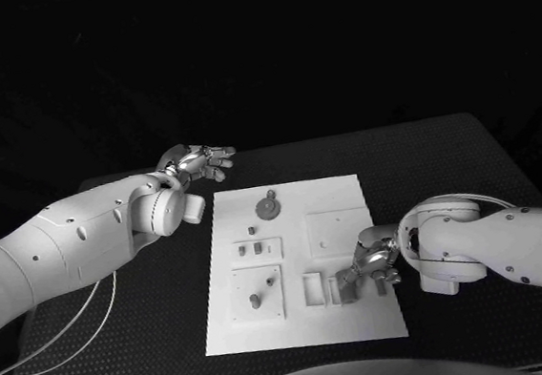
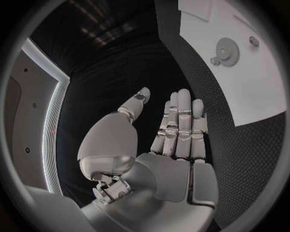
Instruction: Assemble the parts on the task board
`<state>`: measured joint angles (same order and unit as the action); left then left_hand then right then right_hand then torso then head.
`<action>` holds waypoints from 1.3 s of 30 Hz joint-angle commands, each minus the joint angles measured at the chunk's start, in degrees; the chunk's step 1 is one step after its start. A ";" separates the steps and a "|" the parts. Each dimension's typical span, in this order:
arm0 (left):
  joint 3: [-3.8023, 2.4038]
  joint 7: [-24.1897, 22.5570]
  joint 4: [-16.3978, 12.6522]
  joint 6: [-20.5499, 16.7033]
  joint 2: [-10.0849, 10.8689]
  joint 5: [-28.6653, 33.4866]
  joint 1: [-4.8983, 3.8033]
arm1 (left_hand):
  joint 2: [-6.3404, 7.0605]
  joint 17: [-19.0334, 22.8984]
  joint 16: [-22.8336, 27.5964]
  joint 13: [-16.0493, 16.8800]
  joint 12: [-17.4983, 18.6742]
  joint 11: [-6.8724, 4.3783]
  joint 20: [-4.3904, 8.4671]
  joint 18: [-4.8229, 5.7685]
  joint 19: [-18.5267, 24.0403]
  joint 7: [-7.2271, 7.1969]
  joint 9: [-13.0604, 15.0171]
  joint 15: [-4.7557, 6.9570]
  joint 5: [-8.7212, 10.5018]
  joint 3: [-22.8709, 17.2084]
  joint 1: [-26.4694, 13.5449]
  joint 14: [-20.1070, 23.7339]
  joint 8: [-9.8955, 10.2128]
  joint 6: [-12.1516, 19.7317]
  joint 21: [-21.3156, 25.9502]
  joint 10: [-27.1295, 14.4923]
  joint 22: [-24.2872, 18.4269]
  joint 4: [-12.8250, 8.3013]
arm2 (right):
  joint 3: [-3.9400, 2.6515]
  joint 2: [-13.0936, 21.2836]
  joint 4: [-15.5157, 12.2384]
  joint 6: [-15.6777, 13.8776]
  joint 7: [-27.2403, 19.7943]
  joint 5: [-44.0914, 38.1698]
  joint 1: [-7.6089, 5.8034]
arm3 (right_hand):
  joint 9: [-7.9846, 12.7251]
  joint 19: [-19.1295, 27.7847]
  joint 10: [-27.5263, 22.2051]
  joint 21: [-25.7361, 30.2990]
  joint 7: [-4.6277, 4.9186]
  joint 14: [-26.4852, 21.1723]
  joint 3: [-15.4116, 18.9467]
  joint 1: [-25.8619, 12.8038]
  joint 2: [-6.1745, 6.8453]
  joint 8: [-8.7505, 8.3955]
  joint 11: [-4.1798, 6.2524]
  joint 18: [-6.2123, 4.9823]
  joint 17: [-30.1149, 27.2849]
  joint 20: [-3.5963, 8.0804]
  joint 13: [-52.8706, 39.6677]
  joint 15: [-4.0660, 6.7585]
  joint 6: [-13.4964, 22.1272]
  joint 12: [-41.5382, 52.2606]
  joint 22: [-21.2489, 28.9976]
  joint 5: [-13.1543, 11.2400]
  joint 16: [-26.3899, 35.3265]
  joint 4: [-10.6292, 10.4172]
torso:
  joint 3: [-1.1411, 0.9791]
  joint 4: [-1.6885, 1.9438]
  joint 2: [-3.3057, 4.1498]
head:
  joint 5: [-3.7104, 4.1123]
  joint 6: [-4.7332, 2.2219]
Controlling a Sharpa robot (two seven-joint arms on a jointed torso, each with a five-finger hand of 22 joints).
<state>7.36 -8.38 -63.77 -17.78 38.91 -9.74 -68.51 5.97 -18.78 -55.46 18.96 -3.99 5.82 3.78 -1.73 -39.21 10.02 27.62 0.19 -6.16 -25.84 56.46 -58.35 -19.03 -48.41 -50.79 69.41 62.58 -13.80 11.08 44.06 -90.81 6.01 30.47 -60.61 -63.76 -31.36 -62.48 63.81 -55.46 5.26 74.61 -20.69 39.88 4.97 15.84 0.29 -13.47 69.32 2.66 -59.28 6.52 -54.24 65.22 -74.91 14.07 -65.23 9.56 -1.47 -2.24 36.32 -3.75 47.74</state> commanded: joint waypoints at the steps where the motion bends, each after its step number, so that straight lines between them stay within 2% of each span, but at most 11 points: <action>1: -0.04 -0.35 -0.23 0.86 -0.10 0.27 -0.04 | -0.09 -0.09 0.38 -0.07 0.07 0.02 1.84 0.24 0.21 -0.09 -0.09 -0.20 0.19 0.08 -0.46 -0.04 -0.30 0.31 0.34 -0.25 0.09 0.30 | 0.05 -1.00 0.42 0.06 -0.24 -0.67 0.67 | 0.15 0.54 -0.45 0.06 0.88 -0.39 0.76 -0.86 -0.02 -0.43 0.02 -1.53 -0.11 0.10 0.11 -0.09 -0.41 0.21 -0.61 0.40 -0.29 0.43 | 0.02 -0.05 0.01 | -0.21 0.06; 8: -0.04 -0.31 -0.24 0.99 -0.03 0.27 -0.04 | -0.10 -0.12 0.40 -0.08 0.08 0.03 1.84 0.24 0.22 -0.09 -0.11 -0.21 0.21 0.11 -0.54 -0.03 -0.31 0.33 0.35 -0.28 0.11 0.35 | 0.13 -2.48 2.30 0.32 -0.56 -0.61 1.80 | 0.19 0.59 -0.54 0.06 0.92 -0.45 1.12 -1.33 -0.55 -0.61 -0.02 -1.53 -0.17 0.22 0.19 -0.13 -0.31 0.25 -0.47 0.22 -0.31 1.02 | -0.04 0.10 0.06 | -0.40 0.20; 16: -0.04 -0.21 -0.34 0.96 0.05 0.27 -0.05 | -0.11 -0.17 0.43 -0.10 0.10 0.06 1.83 0.23 0.24 -0.13 -0.13 -0.22 0.22 0.14 -0.65 0.00 -0.39 0.26 0.39 -0.39 0.16 0.41 | 0.33 -3.54 3.62 -0.06 -0.46 -0.40 2.38 | 0.17 0.70 -0.64 0.05 0.93 -0.53 1.17 -1.26 -1.27 -0.65 -0.03 -1.53 -0.24 0.28 0.26 -0.16 -0.46 0.29 -0.36 0.28 -0.33 1.97 | -0.07 -0.04 0.05 | -0.75 0.37; 21: -0.03 -0.04 -0.37 0.95 0.14 0.27 -0.05 | -0.12 -0.19 0.44 -0.11 0.11 0.07 1.83 0.23 0.24 -0.13 -0.14 -0.22 0.22 0.14 -0.67 0.00 -0.40 0.26 0.40 -0.42 0.17 0.43 | 0.44 -3.43 3.49 0.26 -0.54 -0.42 2.43 | 0.09 0.72 -0.71 -0.04 0.88 -0.58 -0.12 0.23 -2.71 -0.58 0.01 -1.53 -0.36 0.26 0.37 -0.14 -0.83 0.34 -0.28 0.87 -0.33 3.13 | -0.04 -0.07 0.04 | -0.86 0.54; 23: -0.03 -0.02 -0.33 0.90 0.14 0.27 -0.05 | -0.15 -0.20 0.44 -0.12 0.11 0.07 1.83 0.22 0.24 -0.13 -0.15 -0.23 0.22 0.14 -0.69 0.00 -0.40 0.27 0.40 -0.44 0.18 0.45 | 0.47 -3.32 3.39 0.11 -0.60 -0.59 2.43 | 0.00 0.43 -0.57 -0.19 0.89 -0.48 -3.66 3.29 -3.13 -0.45 0.14 -1.53 -0.50 0.21 0.50 -0.13 -1.28 0.41 -0.14 -2.48 -0.36 3.61 | -0.04 -0.08 0.04 | -0.88 0.58; 24: -0.03 -0.02 -0.34 0.89 0.16 0.27 -0.05 | -0.17 -0.21 0.45 -0.12 0.11 0.08 1.83 0.22 0.23 -0.13 -0.15 -0.23 0.22 0.14 -0.71 0.00 -0.41 0.27 0.41 -0.46 0.19 0.47 | 0.49 -3.23 3.33 0.05 -0.75 -0.68 2.43 | -0.11 0.24 -0.47 -0.11 0.57 -0.45 -8.56 6.12 -1.63 -0.35 0.07 -1.44 -0.61 0.24 0.62 -0.13 -1.58 0.41 0.11 -7.96 -0.34 2.73 | -0.04 -0.08 0.04 | -0.88 0.58; 25: -0.03 -0.01 -0.33 0.87 0.15 0.27 -0.05 | -0.17 -0.21 0.45 -0.12 0.12 0.08 1.82 0.22 0.23 -0.13 -0.16 -0.23 0.22 0.14 -0.73 0.00 -0.41 0.28 0.41 -0.47 0.19 0.48 | 0.49 -3.16 3.28 -0.08 -0.83 -0.70 2.43 | -0.15 -0.08 -0.33 0.00 0.50 -0.34 -16.09 8.56 1.60 -0.37 0.14 -1.42 -0.76 0.04 0.82 -0.52 -1.80 0.36 0.46 -11.42 -0.34 -0.11 | -0.03 -0.06 0.03 | -0.87 0.61; 26: -0.03 0.00 -0.33 0.87 0.15 0.27 -0.05 | -0.18 -0.22 0.45 -0.12 0.11 0.08 1.82 0.22 0.23 -0.13 -0.16 -0.23 0.22 0.14 -0.74 0.00 -0.41 0.28 0.41 -0.47 0.20 0.49 | 0.49 -3.06 3.19 -0.31 -0.94 -0.71 2.43 | -0.18 -0.31 -0.10 -0.40 0.81 -0.18 -19.95 9.91 2.60 -0.37 -0.11 -1.51 -0.85 -0.32 0.88 -0.13 -1.99 0.53 0.35 -10.86 -0.43 -0.70 | -0.03 -0.06 0.03 | -0.87 0.61; 29: -0.03 0.02 -0.34 0.86 0.17 0.27 -0.05 | -0.24 -0.24 0.46 -0.13 0.11 0.09 1.82 0.22 0.23 -0.12 -0.18 -0.24 0.23 0.14 -0.81 0.00 -0.41 0.30 0.42 -0.50 0.21 0.56 | 0.49 -2.87 2.91 -1.08 -1.33 -1.02 2.43 | -0.35 -0.40 0.17 -0.93 0.79 0.03 -22.17 10.78 1.33 -0.09 0.08 -1.53 -0.96 -0.64 0.97 -0.18 -2.67 0.72 0.15 -10.52 -0.58 -0.16 | -0.03 -0.05 0.03 | -0.91 0.60; 35: -0.03 0.03 -0.35 0.77 0.25 0.27 -0.05 | -0.29 -0.27 0.47 -0.13 0.10 0.10 1.81 0.21 0.22 -0.12 -0.19 -0.24 0.25 0.14 -0.87 0.00 -0.43 0.31 0.43 -0.51 0.23 0.63 | 0.47 -1.74 1.37 -1.51 -1.43 -0.86 2.38 | -0.68 -0.37 0.68 -1.46 0.40 0.27 -23.74 9.79 0.32 0.52 0.38 -1.53 -1.21 -1.09 1.31 0.02 -4.17 0.82 0.07 -10.03 -0.73 0.18 | -0.01 -0.08 0.02 | -1.02 0.49; 39: -0.03 0.04 -0.36 0.80 0.24 0.27 -0.05 | -0.30 -0.28 0.47 -0.13 0.10 0.10 1.81 0.21 0.22 -0.12 -0.20 -0.24 0.26 0.15 -0.91 -0.01 -0.44 0.31 0.44 -0.52 0.24 0.66 | 0.46 -1.40 0.79 -1.93 -1.50 -0.85 1.93 | -0.70 -0.39 0.83 -1.65 0.31 0.36 -23.98 8.91 0.55 0.54 0.47 -1.53 -1.31 -1.17 1.46 0.10 -4.42 0.82 0.10 -9.78 -0.79 0.15 | 0.03 -0.12 0.04 | -1.00 0.38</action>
<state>7.36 -8.06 -63.97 -17.55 39.20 -9.72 -68.51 5.73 -18.99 -55.24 18.92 -3.99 5.94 3.78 -1.72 -39.21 10.02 27.51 0.19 -6.16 -25.72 56.23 -58.35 -19.26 -48.41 -50.57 69.22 62.73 -13.36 11.38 42.57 -89.95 4.07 28.63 -60.76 -61.90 -31.58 -62.91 64.31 -56.87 5.20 74.84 -40.92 47.59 7.13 16.01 0.62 -12.61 68.06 1.84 -57.86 6.36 -57.82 65.94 -74.80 4.00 -65.66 6.35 -1.49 -2.32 36.34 -4.76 48.21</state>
